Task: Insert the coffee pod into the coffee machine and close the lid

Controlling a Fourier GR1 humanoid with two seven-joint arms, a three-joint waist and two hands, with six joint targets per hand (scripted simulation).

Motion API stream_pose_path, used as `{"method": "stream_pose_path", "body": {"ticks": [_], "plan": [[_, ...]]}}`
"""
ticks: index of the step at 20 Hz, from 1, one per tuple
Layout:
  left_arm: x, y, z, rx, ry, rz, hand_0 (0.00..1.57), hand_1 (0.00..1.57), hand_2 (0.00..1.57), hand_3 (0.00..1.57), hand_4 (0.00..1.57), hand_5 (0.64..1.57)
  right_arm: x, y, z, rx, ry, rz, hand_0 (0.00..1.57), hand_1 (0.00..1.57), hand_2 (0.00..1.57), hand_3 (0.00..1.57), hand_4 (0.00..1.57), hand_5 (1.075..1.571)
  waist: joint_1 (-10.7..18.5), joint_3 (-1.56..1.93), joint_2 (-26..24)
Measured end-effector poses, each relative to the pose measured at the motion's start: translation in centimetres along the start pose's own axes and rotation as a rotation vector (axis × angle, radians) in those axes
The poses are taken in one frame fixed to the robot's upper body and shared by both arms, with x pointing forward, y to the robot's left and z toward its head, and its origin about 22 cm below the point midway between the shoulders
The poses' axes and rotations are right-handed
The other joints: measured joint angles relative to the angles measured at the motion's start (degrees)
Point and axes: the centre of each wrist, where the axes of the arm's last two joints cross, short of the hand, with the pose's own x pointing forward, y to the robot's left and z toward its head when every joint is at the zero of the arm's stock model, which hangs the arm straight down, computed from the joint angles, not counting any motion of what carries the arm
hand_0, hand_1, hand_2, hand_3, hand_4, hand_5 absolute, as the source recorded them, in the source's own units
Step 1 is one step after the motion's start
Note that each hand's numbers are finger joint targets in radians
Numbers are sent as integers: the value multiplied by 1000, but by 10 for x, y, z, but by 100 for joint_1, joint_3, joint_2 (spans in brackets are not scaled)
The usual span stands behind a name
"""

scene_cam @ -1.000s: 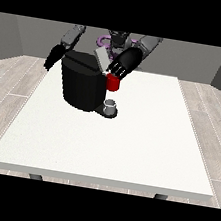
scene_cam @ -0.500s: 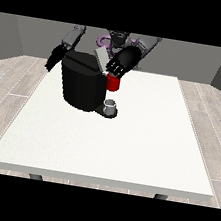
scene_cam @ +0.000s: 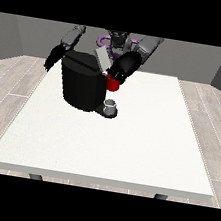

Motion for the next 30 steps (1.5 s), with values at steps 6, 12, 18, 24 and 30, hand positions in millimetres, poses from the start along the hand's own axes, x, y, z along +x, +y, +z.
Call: {"method": "stream_pose_path", "body": {"ticks": [6, 12, 18, 24, 30], "plan": [[6, 7, -2, 27, -10, 5, 1150, 1150, 1145, 953, 0, 1571, 1, -1, -3, -4, -4, 5, 0, 0, 0, 0, 41, 1571, -12, -2, 79], [8, 10, -3, 69, -35, 24, 1212, 1212, 1186, 971, 0, 1571, 1, 4, -3, 4, -7, 2, 0, 0, 0, 0, 0, 1571, -39, -8, 146], [11, 22, -2, 113, -77, -8, 1144, 1144, 1115, 841, 0, 1571, 10, 5, -9, -8, -32, 22, 0, 0, 0, 0, 108, 1571, -38, -1, 308], [9, 29, 2, 135, -106, -82, 742, 742, 871, 653, 0, 1571, 12, 4, -11, -10, -51, 24, 0, 0, 0, 0, 173, 1571, -49, 7, 394], [1, 33, 6, 159, -82, -133, 0, 0, 587, 459, 0, 1571, 13, 11, -8, -7, -56, 38, 0, 0, 0, 0, 117, 1571, -117, 7, 415]]}}
